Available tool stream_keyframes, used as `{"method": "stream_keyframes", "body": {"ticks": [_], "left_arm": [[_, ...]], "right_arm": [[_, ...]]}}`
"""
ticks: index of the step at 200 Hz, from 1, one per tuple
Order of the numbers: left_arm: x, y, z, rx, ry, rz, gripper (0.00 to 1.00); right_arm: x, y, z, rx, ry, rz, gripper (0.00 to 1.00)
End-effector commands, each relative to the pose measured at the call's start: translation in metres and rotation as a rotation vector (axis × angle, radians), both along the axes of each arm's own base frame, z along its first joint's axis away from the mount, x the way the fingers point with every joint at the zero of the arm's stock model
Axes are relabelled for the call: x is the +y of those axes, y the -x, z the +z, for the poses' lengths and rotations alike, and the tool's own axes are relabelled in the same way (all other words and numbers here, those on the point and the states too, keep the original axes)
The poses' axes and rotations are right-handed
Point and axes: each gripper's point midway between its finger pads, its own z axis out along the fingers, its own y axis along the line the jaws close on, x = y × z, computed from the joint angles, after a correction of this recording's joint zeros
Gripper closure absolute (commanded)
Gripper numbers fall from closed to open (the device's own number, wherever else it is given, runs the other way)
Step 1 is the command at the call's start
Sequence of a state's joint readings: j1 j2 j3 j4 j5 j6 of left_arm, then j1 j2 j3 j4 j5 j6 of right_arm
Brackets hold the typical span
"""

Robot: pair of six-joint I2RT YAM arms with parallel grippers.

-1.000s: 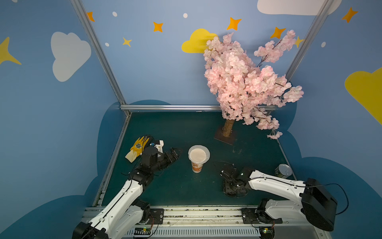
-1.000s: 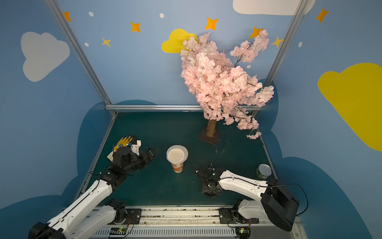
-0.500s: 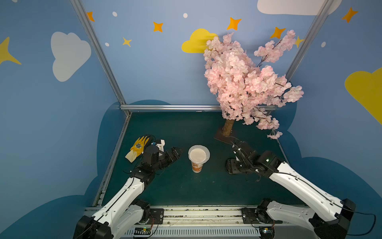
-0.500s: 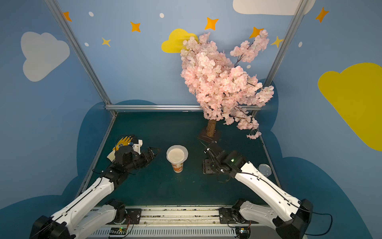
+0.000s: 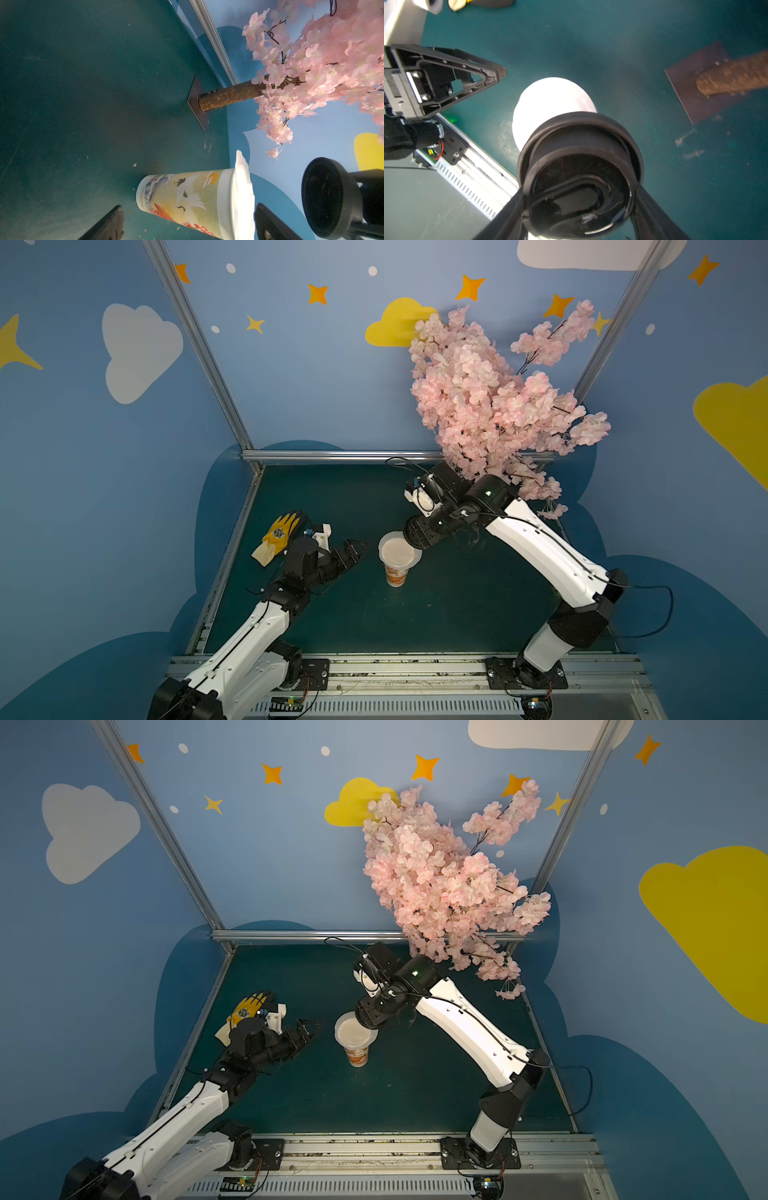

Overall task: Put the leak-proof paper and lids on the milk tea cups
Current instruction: Secure the cup lid on the cup.

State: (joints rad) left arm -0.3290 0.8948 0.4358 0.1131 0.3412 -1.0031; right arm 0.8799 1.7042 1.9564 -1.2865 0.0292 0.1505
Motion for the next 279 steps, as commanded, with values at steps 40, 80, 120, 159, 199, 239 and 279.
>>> {"method": "stream_keyframes", "body": {"ticks": [40,80,120,159,199,239,279], "left_arm": [[0.003,0.004,0.005,-0.025,-0.002,0.001,0.03],[0.003,0.005,0.006,-0.029,-0.001,0.001,0.03],[0.004,0.006,0.007,-0.033,-0.002,0.005,0.03],[0.006,0.007,0.007,-0.035,-0.005,0.009,0.03],[0.006,0.007,0.008,-0.037,-0.005,0.01,0.03],[0.006,0.006,0.008,-0.037,-0.005,0.011,0.03],[0.006,0.007,0.009,-0.039,-0.005,0.011,0.03]], "right_arm": [[0.02,0.009,-0.025,0.066,0.129,0.14,0.31],[0.032,0.012,-0.04,0.095,0.171,0.172,0.31],[0.037,0.014,-0.054,0.123,0.207,0.189,0.31],[0.041,0.015,-0.063,0.141,0.22,0.198,0.31],[0.045,0.018,-0.069,0.158,0.226,0.212,0.3],[0.047,0.018,-0.075,0.167,0.234,0.217,0.3],[0.05,0.017,-0.08,0.172,0.239,0.224,0.29]]}}
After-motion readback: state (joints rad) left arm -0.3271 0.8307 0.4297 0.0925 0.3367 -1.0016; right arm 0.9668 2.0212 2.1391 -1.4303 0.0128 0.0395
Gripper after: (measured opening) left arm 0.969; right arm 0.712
